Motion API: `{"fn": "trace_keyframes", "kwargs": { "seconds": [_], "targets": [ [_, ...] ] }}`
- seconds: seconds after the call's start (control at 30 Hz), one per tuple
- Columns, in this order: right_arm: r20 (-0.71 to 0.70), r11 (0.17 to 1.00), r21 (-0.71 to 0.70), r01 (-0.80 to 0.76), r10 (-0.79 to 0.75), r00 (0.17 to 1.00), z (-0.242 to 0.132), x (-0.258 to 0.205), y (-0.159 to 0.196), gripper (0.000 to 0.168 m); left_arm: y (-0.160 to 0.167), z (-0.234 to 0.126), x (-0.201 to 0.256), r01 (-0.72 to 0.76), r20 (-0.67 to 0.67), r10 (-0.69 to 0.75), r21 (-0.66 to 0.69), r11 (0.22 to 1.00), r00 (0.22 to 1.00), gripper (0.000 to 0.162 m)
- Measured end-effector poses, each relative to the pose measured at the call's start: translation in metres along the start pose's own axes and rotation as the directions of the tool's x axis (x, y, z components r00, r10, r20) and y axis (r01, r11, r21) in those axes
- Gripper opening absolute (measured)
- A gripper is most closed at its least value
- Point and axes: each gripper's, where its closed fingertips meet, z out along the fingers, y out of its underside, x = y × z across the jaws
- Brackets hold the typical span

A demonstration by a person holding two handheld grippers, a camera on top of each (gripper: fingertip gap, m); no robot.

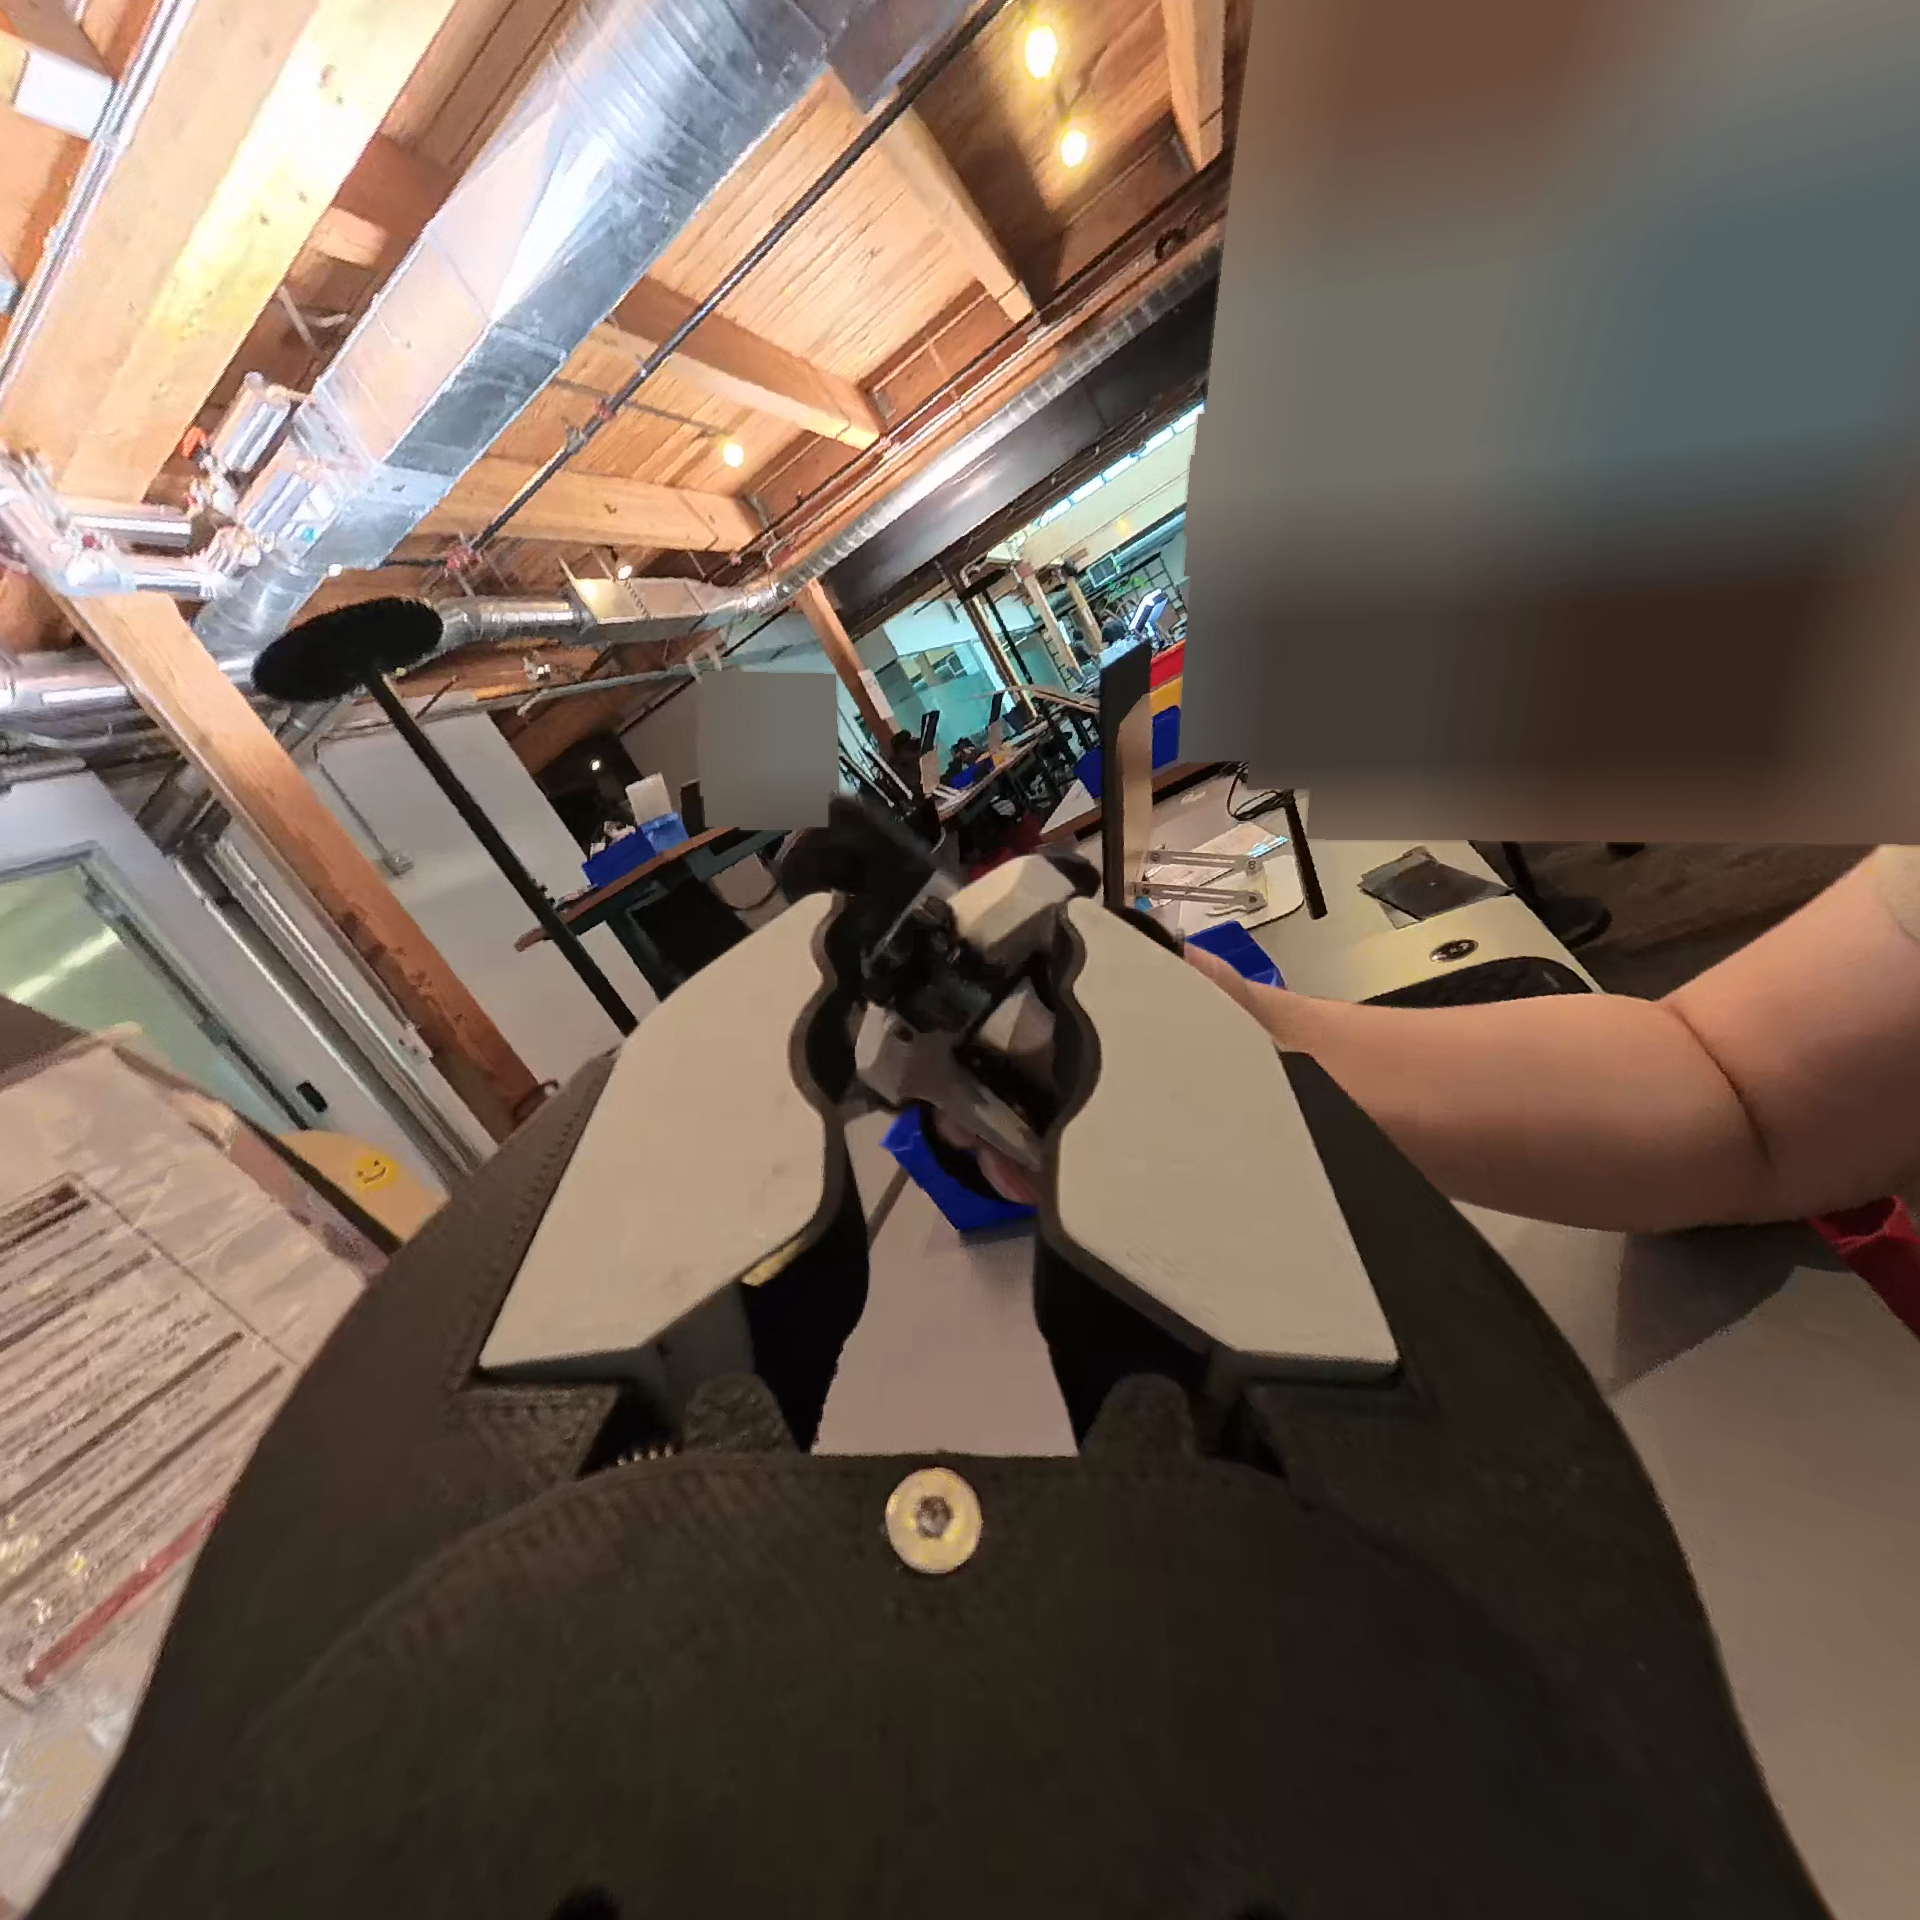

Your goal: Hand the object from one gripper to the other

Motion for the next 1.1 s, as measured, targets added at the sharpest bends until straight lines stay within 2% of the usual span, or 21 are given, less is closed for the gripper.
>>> {"fn": "trace_keyframes", "kwargs": {
  "seconds": [0.03,0.13,0.2,0.23,0.27,0.33,0.37,0.4,0.43,0.5,0.6,0.73,0.87,0.93,1.0,1.07,1.1],
  "targets": [
    [-0.102,0.993,-0.032,0.114,-0.117,0.988,-0.007,0.006,-0.004,0.016,0.000,-0.001,-0.004,0.022,0.008,-0.022,-0.010,1.000,1.000,0.037],
    [-0.377,0.927,-0.173,0.333,-0.374,0.847,-0.043,0.013,-0.030,0.016,-0.001,-0.007,-0.018,0.024,0.074,-0.021,-0.043,0.999,0.997,0.036],
    [-0.569,0.863,-0.336,0.378,-0.505,0.649,-0.092,0.015,-0.051,0.016,-0.001,-0.012,-0.028,-0.009,0.134,0.022,-0.097,0.995,0.991,0.032],
    [-0.660,0.831,-0.439,0.341,-0.556,0.505,-0.129,0.017,-0.059,0.016,-0.001,-0.015,-0.031,-0.022,0.152,0.041,-0.126,0.992,0.987,0.031],
    [-0.740,0.805,-0.535,0.256,-0.593,0.317,-0.176,0.017,-0.065,0.016,-0.002,-0.017,-0.033,-0.030,0.170,0.056,-0.150,0.988,0.984,0.030],
    [-0.793,0.797,-0.604,0.012,-0.599,-0.110,-0.289,0.002,-0.073,0.016,-0.008,-0.023,-0.037,-0.033,0.202,0.068,-0.173,0.984,0.977,0.029],
    [-0.782,0.823,-0.555,-0.122,-0.567,-0.259,-0.343,-0.012,-0.066,0.016,-0.012,-0.025,-0.038,-0.027,0.210,0.063,-0.172,0.985,0.976,0.027],
    [-0.780,0.857,-0.456,-0.240,-0.515,-0.356,-0.389,-0.027,-0.051,0.016,-0.016,-0.027,-0.038,-0.018,0.213,0.054,-0.167,0.986,0.976,0.027],
    [-0.792,0.887,-0.326,-0.328,-0.446,-0.418,-0.427,-0.039,-0.031,0.016,-0.019,-0.028,-0.037,-0.010,0.215,0.045,-0.163,0.987,0.976,0.025],
    [-0.835,0.902,-0.102,-0.420,-0.307,-0.456,-0.476,-0.052,0.009,0.017,-0.024,-0.031,-0.038,0.003,0.228,0.035,-0.161,0.987,0.973,0.025],
    [-0.884,0.891,0.048,-0.451,-0.172,-0.435,-0.511,-0.048,0.045,0.017,-0.031,-0.035,-0.038,0.002,0.236,0.032,-0.145,0.989,0.971,0.024],
    [-0.893,0.878,0.075,-0.472,-0.152,-0.424,-0.525,-0.039,0.059,0.018,-0.034,-0.037,-0.037,-0.001,0.240,0.035,-0.140,0.990,0.970,0.021],
    [-0.922,0.862,0.058,-0.504,-0.147,-0.359,-0.510,-0.034,0.063,0.017,-0.030,-0.034,-0.037,-0.001,0.243,0.040,-0.159,0.987,0.969,0.020],
    [-0.924,0.851,0.021,-0.525,-0.184,-0.334,-0.502,-0.035,0.061,0.017,-0.025,-0.030,-0.036,0.018,0.235,0.020,-0.160,0.987,0.972,0.019],
    [-0.928,0.847,-0.107,-0.520,-0.273,-0.254,-0.482,-0.033,0.049,0.017,-0.012,-0.022,-0.035,0.086,0.229,-0.043,-0.181,0.980,0.972,0.019],
    [-0.869,0.799,-0.363,-0.479,-0.476,-0.136,-0.451,-0.028,0.029,0.017,0.008,-0.011,-0.031,0.206,0.209,-0.161,-0.213,0.955,0.965,0.023],
    [-0.790,0.734,-0.527,-0.428,-0.609,-0.072,-0.429,-0.023,0.018,0.017,0.019,-0.005,-0.030,0.275,0.209,-0.230,-0.218,0.937,0.950,0.024]
  ]
}}
